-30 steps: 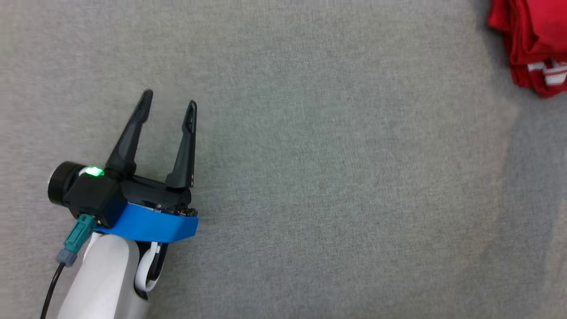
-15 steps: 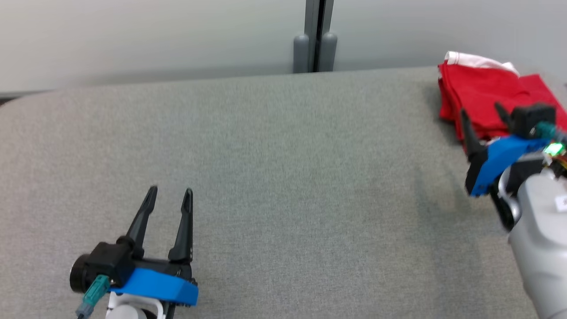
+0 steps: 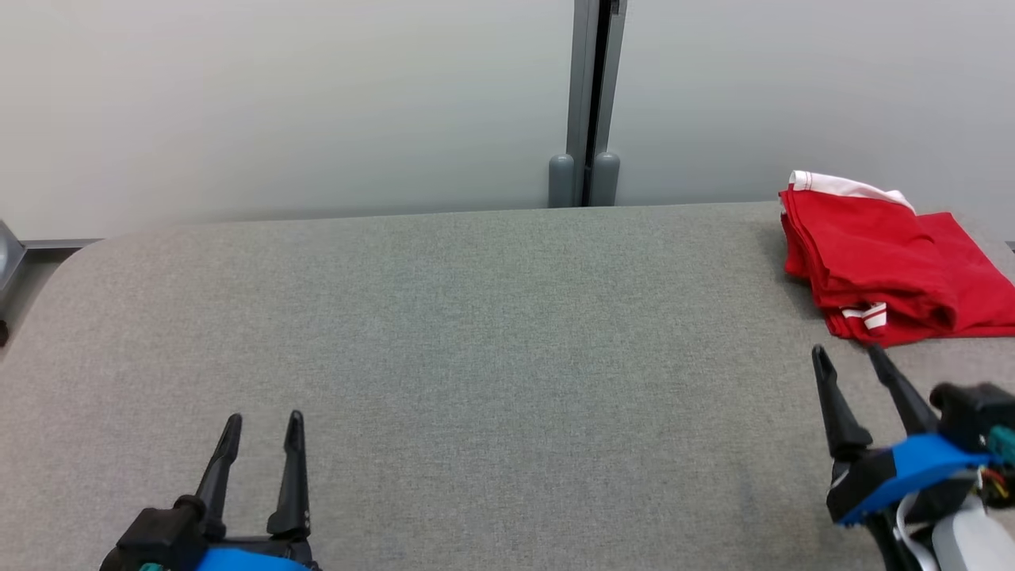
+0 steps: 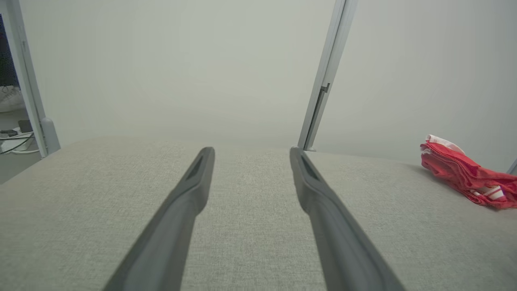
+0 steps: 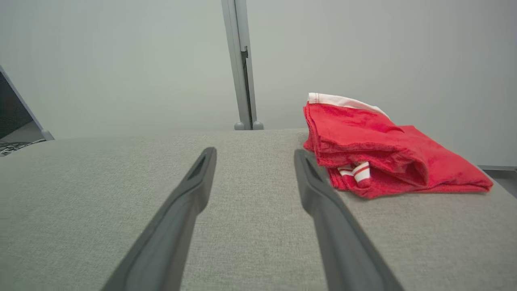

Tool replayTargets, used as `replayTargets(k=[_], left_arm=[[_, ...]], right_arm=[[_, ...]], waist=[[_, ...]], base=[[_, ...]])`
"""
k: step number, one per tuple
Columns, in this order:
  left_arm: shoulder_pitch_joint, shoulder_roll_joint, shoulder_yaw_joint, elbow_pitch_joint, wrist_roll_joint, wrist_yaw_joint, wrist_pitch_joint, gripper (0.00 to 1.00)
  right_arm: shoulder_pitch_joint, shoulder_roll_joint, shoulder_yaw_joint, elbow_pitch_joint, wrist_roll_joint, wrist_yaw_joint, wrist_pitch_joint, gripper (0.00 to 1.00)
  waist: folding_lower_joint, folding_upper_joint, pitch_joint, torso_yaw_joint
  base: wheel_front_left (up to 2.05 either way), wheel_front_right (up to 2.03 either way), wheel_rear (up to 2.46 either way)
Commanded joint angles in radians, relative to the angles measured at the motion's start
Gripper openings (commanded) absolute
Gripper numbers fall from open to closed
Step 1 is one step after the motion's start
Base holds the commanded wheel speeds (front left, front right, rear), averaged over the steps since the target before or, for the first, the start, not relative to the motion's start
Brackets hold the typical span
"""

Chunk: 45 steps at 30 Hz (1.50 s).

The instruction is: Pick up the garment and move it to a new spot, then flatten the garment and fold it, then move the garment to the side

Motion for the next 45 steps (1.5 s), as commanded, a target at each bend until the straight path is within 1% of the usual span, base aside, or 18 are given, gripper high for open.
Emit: replayTargets(k=[1,7,10,13,22,35,36,40,44,45], left_arm=[[0.014,0.002,0.010,0.000,-0.005,0.007,-0.002,1.00],[0.036,-0.003,0.044,0.011,-0.005,0.012,-0.002,1.00],[0.044,-0.008,0.052,0.021,-0.004,0.011,-0.002,1.00],[0.046,-0.012,0.055,0.029,-0.002,0.008,-0.002,1.00],[0.040,-0.013,0.054,0.042,0.001,-0.002,-0.002,1.00],[0.028,-0.006,0.052,0.056,-0.004,-0.008,-0.002,1.00],[0.038,-0.011,0.052,0.056,-0.006,-0.004,0.000,0.00],[0.051,-0.023,0.048,0.088,-0.015,-0.004,0.009,0.00],[0.037,-0.027,0.060,0.089,-0.086,-0.005,0.031,0.00],[0.037,-0.027,0.060,0.089,-0.086,-0.005,0.031,0.00]], right_arm=[[0.040,0.019,-0.015,-0.034,-0.011,0.000,0.010,1.00],[0.179,0.107,-0.085,-0.213,-0.051,0.000,0.060,1.00],[0.214,0.136,-0.099,-0.268,-0.068,0.000,0.090,1.00],[0.234,0.152,-0.105,-0.303,-0.075,0.000,0.115,1.00],[0.251,0.167,-0.114,-0.336,-0.083,0.000,0.142,1.00],[0.253,0.158,-0.105,-0.311,-0.065,0.000,0.126,1.00],[0.241,0.164,-0.106,-0.310,-0.069,0.000,0.130,0.00],[0.243,0.172,-0.106,-0.273,-0.061,0.000,0.137,0.00],[0.231,0.173,-0.112,-0.262,0.013,0.000,0.148,0.00],[0.231,0.173,-0.112,-0.262,0.013,0.000,0.148,0.00]], waist=[[0.0001,0.0003,-0.003,0.001],[0.0001,0.0003,-0.009,0.007],[0.0001,0.0003,-0.009,0.007],[0.0001,0.0003,-0.010,0.006],[0.0001,0.0003,-0.009,-0.001],[0.0001,0.0003,-0.007,-0.003],[0.0001,0.0003,-0.007,-0.003],[0.0002,0.0003,-0.007,-0.003],[0.0002,0.0003,-0.007,-0.003],[0.0002,0.0003,-0.007,-0.003]], base=[[0.00,0.00,0.00],[0.00,0.00,0.00],[0.00,0.00,0.00],[0.00,0.00,0.00],[0.00,0.00,0.00],[0.00,0.00,0.00],[0.00,0.00,0.00],[0.00,0.00,0.00],[0.00,0.00,0.00],[0.00,0.00,0.00]])
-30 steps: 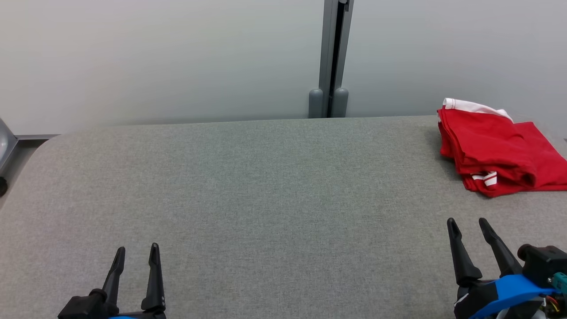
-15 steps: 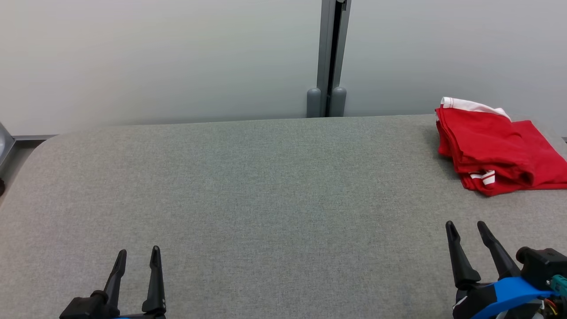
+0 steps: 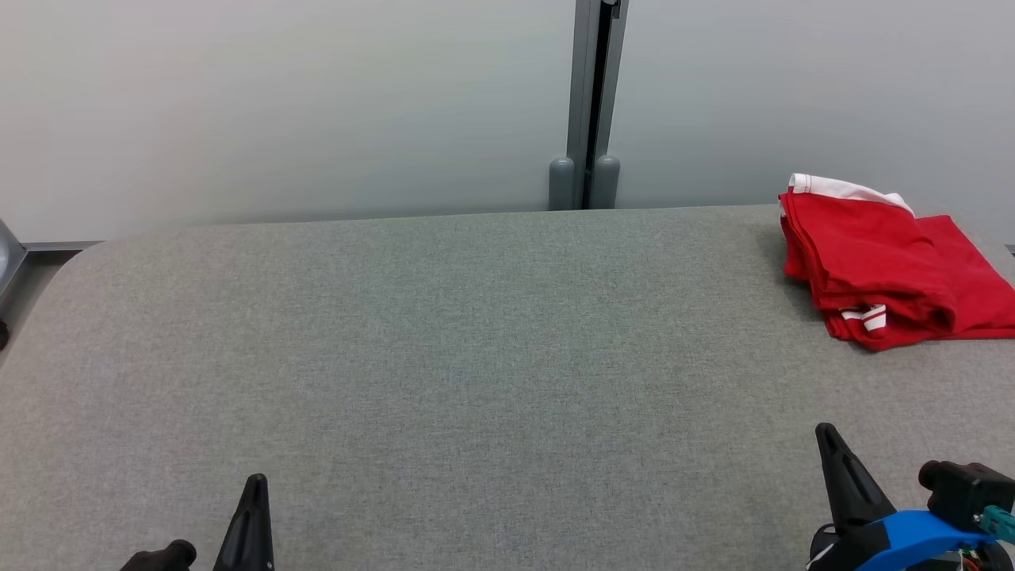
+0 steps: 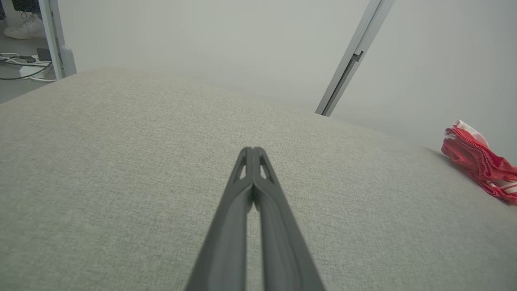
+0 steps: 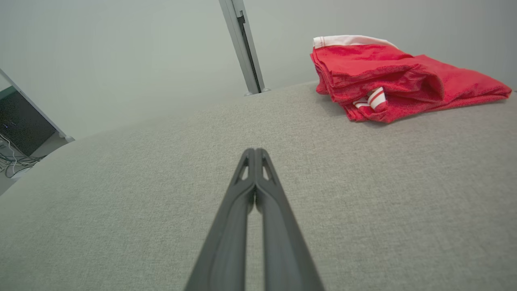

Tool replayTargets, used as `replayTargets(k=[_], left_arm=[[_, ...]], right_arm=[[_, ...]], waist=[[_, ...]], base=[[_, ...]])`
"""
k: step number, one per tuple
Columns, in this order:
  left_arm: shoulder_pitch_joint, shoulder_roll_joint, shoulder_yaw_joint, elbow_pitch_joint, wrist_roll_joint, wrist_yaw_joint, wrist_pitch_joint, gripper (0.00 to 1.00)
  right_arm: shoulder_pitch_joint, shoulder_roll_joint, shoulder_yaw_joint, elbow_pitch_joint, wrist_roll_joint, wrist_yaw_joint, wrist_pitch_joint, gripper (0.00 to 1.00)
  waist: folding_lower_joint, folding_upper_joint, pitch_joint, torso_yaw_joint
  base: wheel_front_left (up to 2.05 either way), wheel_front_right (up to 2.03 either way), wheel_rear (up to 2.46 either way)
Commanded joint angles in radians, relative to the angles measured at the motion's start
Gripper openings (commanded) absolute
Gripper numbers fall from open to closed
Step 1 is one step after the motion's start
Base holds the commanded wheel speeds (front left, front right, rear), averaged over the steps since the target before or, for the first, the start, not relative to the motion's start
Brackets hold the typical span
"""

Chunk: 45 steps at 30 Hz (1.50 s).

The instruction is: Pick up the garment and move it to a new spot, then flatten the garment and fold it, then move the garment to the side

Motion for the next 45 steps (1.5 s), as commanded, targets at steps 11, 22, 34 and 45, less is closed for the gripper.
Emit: replayTargets(k=[11,22,34,45], left_arm=[[-0.054,-0.007,0.035,-0.021,-0.191,-0.004,0.053,0.00],[-0.080,-0.016,0.056,-0.025,-0.349,-0.006,0.099,0.00],[-0.107,-0.025,0.078,-0.029,-0.501,-0.009,0.143,0.00],[-0.129,-0.034,0.097,-0.032,-0.625,-0.011,0.179,0.00]], right_arm=[[-0.038,0.000,-0.008,0.000,0.206,0.000,0.016,0.00],[-0.057,0.003,-0.013,0.014,0.374,0.000,0.031,0.00],[-0.075,0.005,-0.018,0.029,0.535,0.000,0.045,0.00],[-0.091,0.007,-0.023,0.040,0.666,0.000,0.057,0.00]], waist=[[0.0000,0.0000,0.001,0.000],[0.0000,0.0000,0.003,0.000],[0.0000,0.0000,0.004,0.000],[0.0000,0.0000,0.005,0.000]], base=[[0.00,0.00,0.00],[0.00,0.00,0.00],[0.00,0.00,0.00],[0.00,0.00,0.00]])
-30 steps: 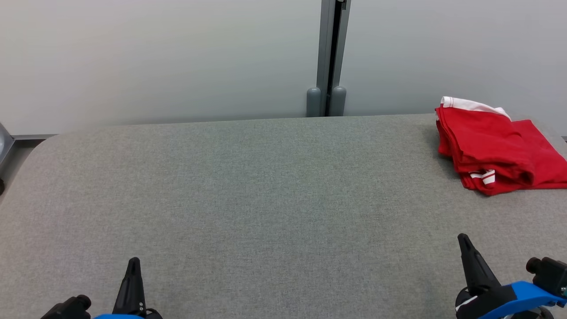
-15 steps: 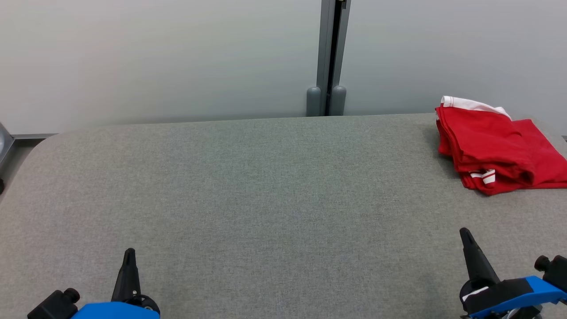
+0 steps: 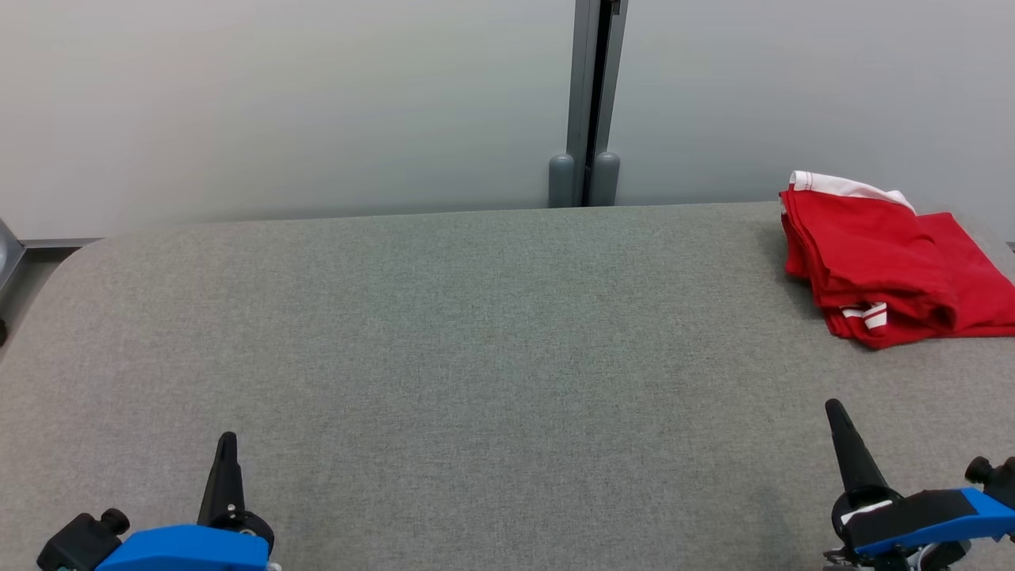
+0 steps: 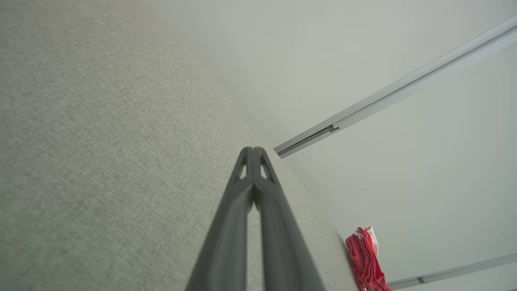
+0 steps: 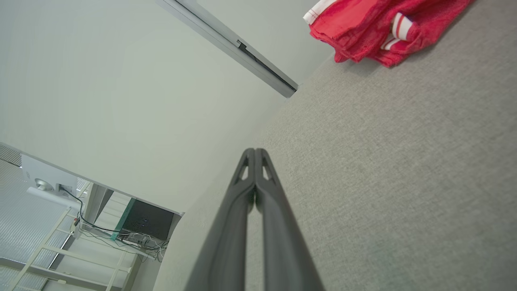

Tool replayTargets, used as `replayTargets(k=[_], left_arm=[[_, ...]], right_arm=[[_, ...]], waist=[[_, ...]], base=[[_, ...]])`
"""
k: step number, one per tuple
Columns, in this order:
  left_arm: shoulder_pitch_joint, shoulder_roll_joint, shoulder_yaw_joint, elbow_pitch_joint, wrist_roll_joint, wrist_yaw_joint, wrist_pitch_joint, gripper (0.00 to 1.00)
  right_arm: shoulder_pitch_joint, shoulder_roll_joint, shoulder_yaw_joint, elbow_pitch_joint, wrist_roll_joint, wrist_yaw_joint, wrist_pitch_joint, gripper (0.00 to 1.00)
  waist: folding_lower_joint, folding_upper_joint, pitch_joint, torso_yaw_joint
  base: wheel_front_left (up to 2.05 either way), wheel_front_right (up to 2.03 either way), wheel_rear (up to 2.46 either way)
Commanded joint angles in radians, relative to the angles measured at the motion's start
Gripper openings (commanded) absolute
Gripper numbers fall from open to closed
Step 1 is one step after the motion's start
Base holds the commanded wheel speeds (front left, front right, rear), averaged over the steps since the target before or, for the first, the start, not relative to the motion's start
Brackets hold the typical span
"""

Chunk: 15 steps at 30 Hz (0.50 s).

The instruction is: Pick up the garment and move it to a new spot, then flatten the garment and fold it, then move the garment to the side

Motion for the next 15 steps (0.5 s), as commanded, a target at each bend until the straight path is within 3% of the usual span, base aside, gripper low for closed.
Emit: replayTargets(k=[1,15], left_arm=[[-0.033,0.000,0.010,-0.014,-0.022,-0.009,0.006,0.00],[-0.056,-0.009,0.031,-0.017,-0.170,-0.010,0.049,0.00]], right_arm=[[-0.031,-0.001,-0.004,-0.007,0.026,0.000,0.001,0.00],[-0.047,0.002,-0.010,0.007,0.182,0.000,0.017,0.00]], waist=[[0.0000,0.0000,0.000,0.000],[-0.0001,0.0000,0.002,0.000]], base=[[0.00,0.00,0.00],[0.00,0.00,0.00]])
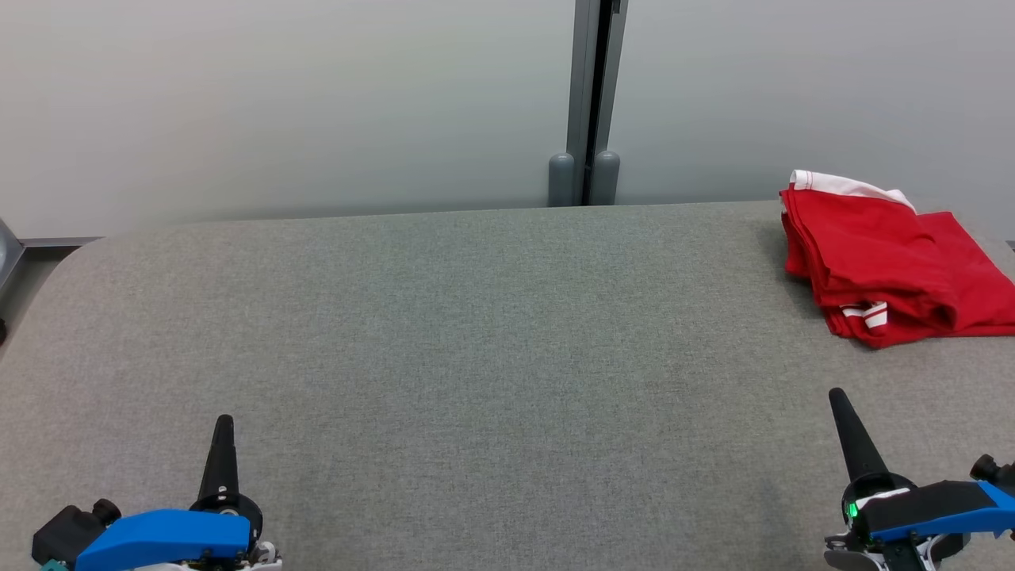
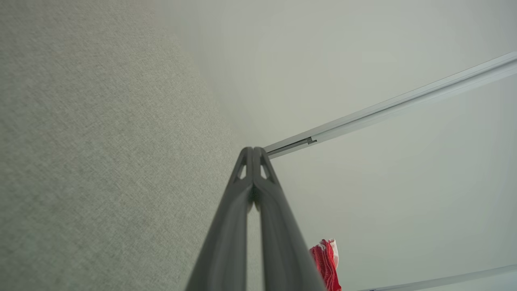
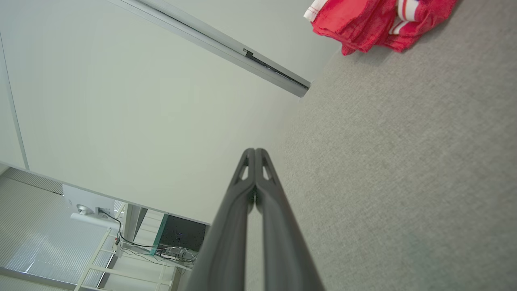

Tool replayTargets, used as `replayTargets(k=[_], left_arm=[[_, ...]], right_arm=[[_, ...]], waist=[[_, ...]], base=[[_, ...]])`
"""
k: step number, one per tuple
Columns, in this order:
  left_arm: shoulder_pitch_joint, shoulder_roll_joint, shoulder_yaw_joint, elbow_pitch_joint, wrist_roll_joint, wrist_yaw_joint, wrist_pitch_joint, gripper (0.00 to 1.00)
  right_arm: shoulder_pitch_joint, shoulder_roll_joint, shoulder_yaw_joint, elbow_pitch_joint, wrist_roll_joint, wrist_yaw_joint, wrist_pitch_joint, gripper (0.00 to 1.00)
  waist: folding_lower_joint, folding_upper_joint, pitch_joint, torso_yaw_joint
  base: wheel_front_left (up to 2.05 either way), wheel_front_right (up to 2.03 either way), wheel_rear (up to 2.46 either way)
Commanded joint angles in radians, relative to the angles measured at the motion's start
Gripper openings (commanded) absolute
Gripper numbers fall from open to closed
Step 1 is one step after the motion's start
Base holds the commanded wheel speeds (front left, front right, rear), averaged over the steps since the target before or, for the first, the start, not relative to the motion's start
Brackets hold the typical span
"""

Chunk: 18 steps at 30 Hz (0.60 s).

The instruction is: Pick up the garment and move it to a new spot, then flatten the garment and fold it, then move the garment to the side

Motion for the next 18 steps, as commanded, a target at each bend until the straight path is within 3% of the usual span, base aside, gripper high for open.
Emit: replayTargets(k=[1,18], left_arm=[[-0.024,0.000,0.007,-0.011,-0.023,-0.005,0.006,0.00],[-0.047,-0.008,0.027,-0.014,-0.158,-0.007,0.046,0.00]], right_arm=[[-0.024,0.000,-0.004,-0.005,0.024,0.000,0.005,0.00],[-0.039,0.002,-0.008,0.009,0.169,0.000,0.018,0.00]], waist=[[-0.0001,0.0000,0.000,0.000],[-0.0001,0.0000,0.002,0.000]], base=[[0.00,0.00,0.00],[0.00,0.00,0.00]])
